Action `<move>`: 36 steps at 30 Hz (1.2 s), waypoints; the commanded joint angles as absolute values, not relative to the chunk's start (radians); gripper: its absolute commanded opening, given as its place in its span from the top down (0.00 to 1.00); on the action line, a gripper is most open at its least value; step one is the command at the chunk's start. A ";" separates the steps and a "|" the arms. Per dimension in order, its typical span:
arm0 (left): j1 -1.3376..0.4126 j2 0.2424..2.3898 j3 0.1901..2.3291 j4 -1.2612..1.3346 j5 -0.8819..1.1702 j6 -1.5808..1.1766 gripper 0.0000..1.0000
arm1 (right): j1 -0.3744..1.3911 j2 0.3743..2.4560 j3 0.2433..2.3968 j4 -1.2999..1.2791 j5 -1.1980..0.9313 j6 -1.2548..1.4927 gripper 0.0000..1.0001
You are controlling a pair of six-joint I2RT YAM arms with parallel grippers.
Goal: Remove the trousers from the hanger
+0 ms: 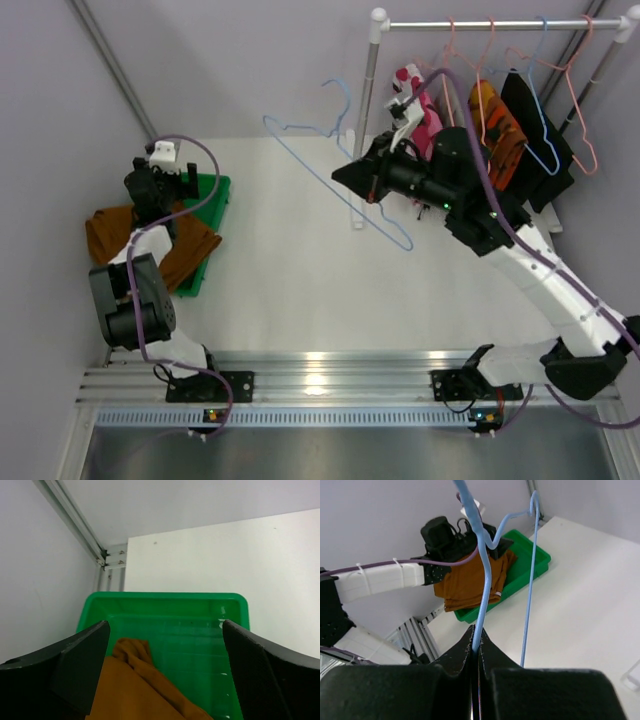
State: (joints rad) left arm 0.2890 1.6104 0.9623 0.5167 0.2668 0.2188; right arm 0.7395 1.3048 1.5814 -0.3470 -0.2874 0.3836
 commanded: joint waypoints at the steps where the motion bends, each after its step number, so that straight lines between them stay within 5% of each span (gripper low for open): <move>1: 0.298 1.507 1.002 0.430 0.363 0.143 0.01 | 0.747 1.180 1.580 -0.400 -0.250 0.330 1.00; 9: 0.295 1.227 1.316 -0.102 0.532 0.086 0.01 | 0.718 0.924 1.487 -0.509 -0.111 0.324 1.00; 18: 0.295 0.913 1.163 -0.169 0.595 -0.033 0.01 | 0.568 0.793 1.414 -0.644 0.047 0.351 1.00; 36: 0.295 0.830 1.305 -0.387 0.545 -0.190 0.01 | 0.367 1.601 2.041 -0.456 0.071 0.147 1.00</move>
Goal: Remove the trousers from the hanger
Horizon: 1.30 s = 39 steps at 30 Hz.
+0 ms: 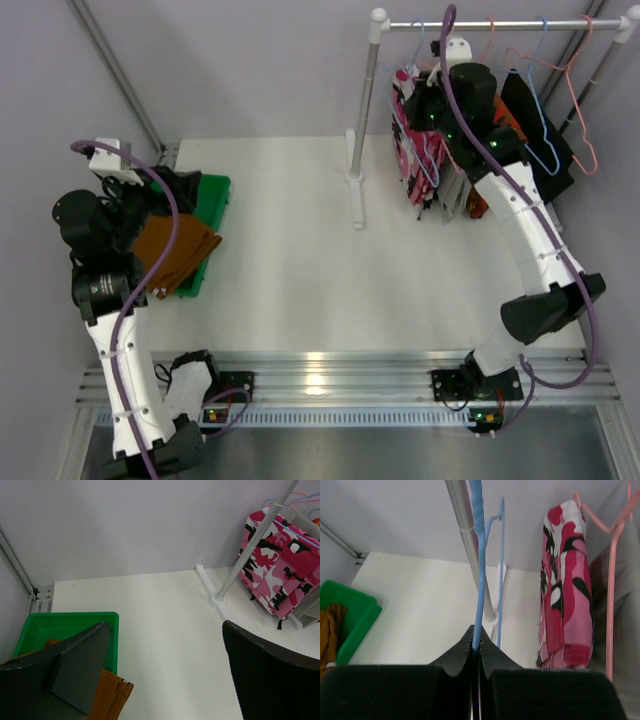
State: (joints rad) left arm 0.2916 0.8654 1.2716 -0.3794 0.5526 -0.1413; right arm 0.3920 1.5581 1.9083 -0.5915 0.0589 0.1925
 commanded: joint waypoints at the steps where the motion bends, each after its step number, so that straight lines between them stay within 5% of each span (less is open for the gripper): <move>1: 0.293 0.822 1.302 -0.384 0.546 -0.202 0.01 | 0.368 1.629 2.048 -0.425 0.071 0.126 1.00; 15: 0.295 0.739 1.253 -0.351 0.572 -0.253 0.01 | 0.367 1.970 2.358 -0.314 0.091 0.046 1.00; 26: 0.295 0.732 1.241 -0.344 0.571 -0.247 0.01 | 0.373 1.941 2.221 -0.324 0.048 0.109 1.00; 30: 0.296 0.745 1.249 -0.354 0.566 -0.244 0.01 | 0.371 1.896 2.169 -0.328 0.035 0.120 0.83; 39: 0.296 0.759 1.267 -0.350 0.558 -0.227 0.01 | 0.370 1.732 2.117 -0.409 -0.047 0.129 0.62</move>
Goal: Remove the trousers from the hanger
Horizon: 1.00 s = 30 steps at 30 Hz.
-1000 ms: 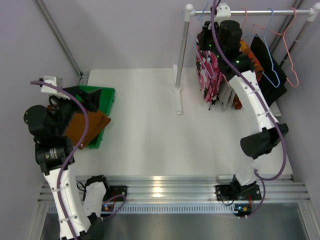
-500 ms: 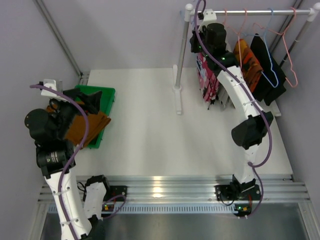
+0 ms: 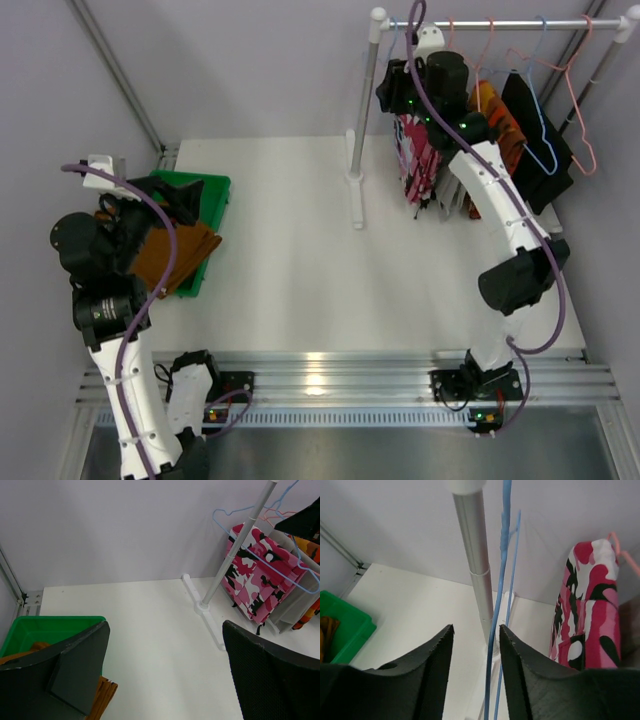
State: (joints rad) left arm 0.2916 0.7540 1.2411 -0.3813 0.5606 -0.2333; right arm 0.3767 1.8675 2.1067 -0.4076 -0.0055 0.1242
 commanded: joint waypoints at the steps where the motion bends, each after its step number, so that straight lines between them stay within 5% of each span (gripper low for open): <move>1: 0.295 0.759 1.269 -0.345 0.560 -0.227 0.01 | 0.370 1.691 2.114 -0.423 -0.052 0.127 0.57; 5: 0.295 0.759 1.273 -0.333 0.571 -0.241 0.01 | 0.353 1.571 2.054 -0.474 -0.100 0.126 0.48; 7: 0.293 0.759 1.276 -0.328 0.572 -0.253 0.01 | 0.321 1.514 2.040 -0.494 -0.112 0.144 0.40; 8: 0.295 0.759 1.273 -0.327 0.574 -0.256 0.01 | 0.302 1.505 2.046 -0.509 -0.135 0.152 0.27; 11: 0.295 0.759 1.273 -0.318 0.574 -0.267 0.01 | 0.203 1.508 2.084 -0.593 -0.222 0.204 0.20; 13: 0.295 0.762 1.273 -0.318 0.574 -0.271 0.01 | 0.118 1.541 2.106 -0.656 -0.290 0.230 0.21; 16: 0.295 0.762 1.272 -0.318 0.574 -0.275 0.01 | 0.012 1.626 2.169 -0.721 -0.523 0.303 0.40; 19: 0.295 0.759 1.272 -0.322 0.569 -0.275 0.01 | -0.063 1.706 2.183 -0.736 -0.684 0.374 0.47; 30: 0.295 0.750 1.267 -0.339 0.554 -0.267 0.01 | -0.089 1.850 2.178 -0.582 -0.817 0.479 0.45</move>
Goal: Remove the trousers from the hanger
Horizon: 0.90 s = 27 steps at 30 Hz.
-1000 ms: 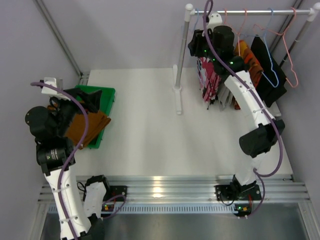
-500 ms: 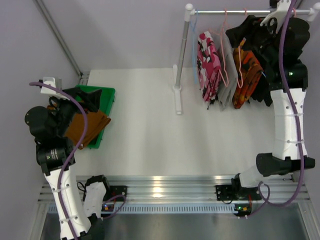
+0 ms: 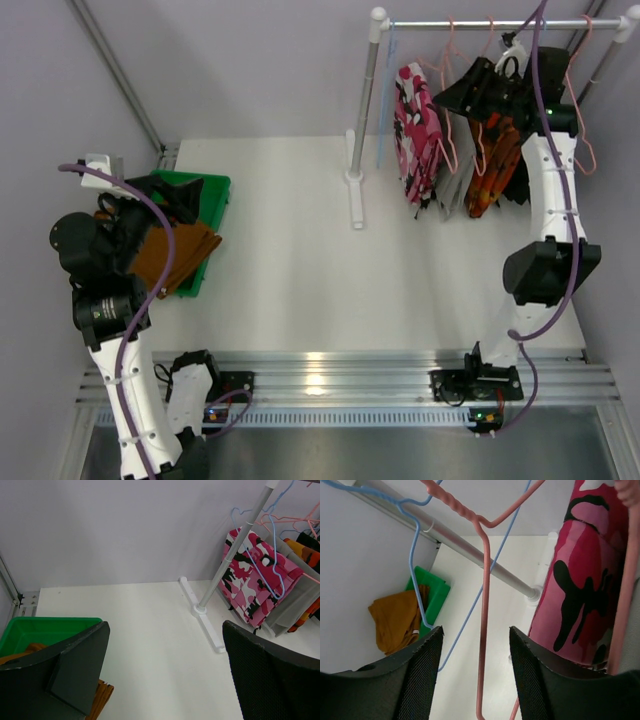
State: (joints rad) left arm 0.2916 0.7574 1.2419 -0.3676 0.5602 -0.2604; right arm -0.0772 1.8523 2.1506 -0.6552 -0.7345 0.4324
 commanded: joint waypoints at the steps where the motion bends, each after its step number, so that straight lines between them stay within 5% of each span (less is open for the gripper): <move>1: 0.295 0.750 1.264 -0.337 0.551 -0.265 0.01 | -0.089 1.858 2.178 -0.565 -0.851 0.491 0.45; 27: 0.295 0.788 1.249 -0.353 0.538 -0.258 0.01 | -0.020 1.974 2.148 -0.273 -1.025 0.779 0.57</move>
State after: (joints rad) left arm 0.2916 0.7864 1.2415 -0.3695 0.5343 -0.2527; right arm -0.0425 1.9820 2.1468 -0.3504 -0.9932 0.7616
